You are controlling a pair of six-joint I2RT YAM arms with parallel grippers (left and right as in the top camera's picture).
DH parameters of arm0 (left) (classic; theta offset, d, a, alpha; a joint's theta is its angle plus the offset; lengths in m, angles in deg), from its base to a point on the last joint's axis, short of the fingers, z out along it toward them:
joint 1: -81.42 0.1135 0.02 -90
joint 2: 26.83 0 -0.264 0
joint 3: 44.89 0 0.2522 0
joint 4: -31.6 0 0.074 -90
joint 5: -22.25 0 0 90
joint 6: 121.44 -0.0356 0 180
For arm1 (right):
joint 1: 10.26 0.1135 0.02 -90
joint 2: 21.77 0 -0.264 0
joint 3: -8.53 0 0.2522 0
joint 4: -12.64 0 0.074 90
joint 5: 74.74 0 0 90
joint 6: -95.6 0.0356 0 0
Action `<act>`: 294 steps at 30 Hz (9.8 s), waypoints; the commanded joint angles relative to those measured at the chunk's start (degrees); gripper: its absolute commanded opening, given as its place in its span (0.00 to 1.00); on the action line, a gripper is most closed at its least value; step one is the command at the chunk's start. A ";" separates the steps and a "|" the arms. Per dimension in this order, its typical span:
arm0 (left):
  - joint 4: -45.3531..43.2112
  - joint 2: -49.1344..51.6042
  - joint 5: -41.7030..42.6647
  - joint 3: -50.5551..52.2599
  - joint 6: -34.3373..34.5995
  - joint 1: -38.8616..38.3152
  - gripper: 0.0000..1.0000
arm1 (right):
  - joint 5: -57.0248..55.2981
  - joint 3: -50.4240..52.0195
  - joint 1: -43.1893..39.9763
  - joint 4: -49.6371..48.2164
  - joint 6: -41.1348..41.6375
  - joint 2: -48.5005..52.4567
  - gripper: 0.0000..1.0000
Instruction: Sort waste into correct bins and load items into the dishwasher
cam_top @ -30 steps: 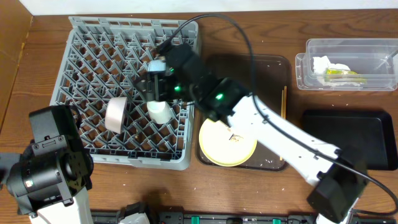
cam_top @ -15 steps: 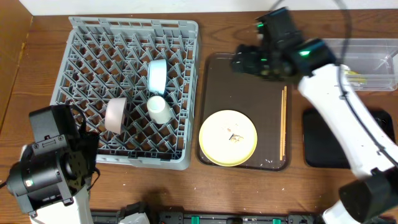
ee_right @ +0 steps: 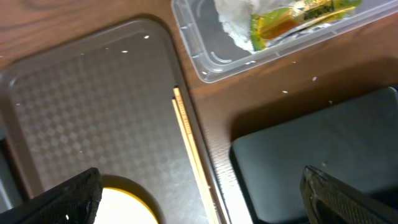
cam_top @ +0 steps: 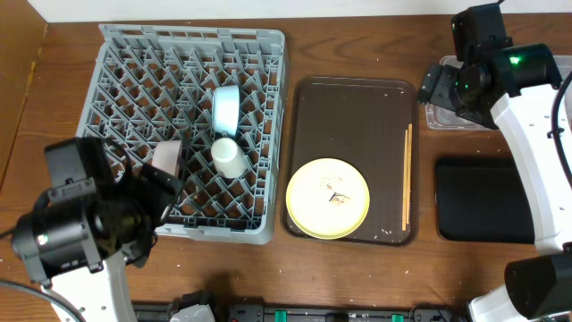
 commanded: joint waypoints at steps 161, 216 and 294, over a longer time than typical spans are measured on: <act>-2.16 15.43 -7.65 -0.02 -9.94 3.72 0.98 | 3.23 18.34 8.96 -12.68 -4.83 7.76 0.83; -2.16 15.43 -7.65 -0.02 -9.94 3.72 0.98 | 19.32 23.15 8.07 -29.70 -5.09 14.40 0.01; -2.19 15.43 -7.65 -0.02 -9.94 3.72 0.98 | 2.73 3.45 31.30 -0.15 -7.65 11.61 0.96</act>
